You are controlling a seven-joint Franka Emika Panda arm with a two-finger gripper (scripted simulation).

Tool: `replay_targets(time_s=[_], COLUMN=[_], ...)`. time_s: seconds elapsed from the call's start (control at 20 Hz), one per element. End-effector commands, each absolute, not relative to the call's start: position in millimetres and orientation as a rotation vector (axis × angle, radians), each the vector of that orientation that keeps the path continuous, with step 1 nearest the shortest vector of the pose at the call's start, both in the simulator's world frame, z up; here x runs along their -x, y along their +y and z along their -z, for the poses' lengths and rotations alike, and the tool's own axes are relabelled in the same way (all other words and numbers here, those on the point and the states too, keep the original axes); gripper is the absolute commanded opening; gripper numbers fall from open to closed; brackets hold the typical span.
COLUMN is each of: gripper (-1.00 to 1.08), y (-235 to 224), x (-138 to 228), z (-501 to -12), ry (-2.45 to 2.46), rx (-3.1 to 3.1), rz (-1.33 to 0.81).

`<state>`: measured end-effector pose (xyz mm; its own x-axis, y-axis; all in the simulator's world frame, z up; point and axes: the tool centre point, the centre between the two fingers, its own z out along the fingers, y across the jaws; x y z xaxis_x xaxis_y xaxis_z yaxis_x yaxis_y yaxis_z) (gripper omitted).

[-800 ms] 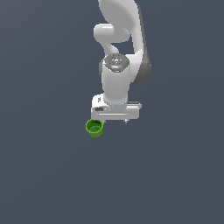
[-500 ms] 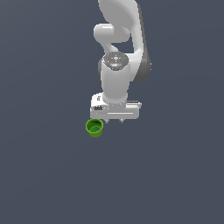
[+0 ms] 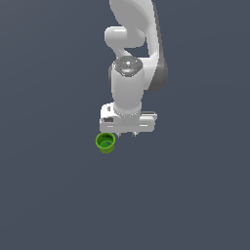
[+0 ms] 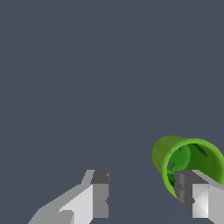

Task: Pick up the object and move it to a goal position.

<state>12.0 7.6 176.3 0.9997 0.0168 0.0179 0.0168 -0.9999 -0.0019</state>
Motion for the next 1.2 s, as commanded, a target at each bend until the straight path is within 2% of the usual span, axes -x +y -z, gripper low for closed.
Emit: replay_targets(time_s=[0.0,1.15], gripper=[0.28,0.28], y=[6.1,-31.7], x=[-11.1,15.8], z=[-175.1,-142.8], ry=[-0.048,-0.732], rx=[3.140,3.068], rz=[0.028,0.029])
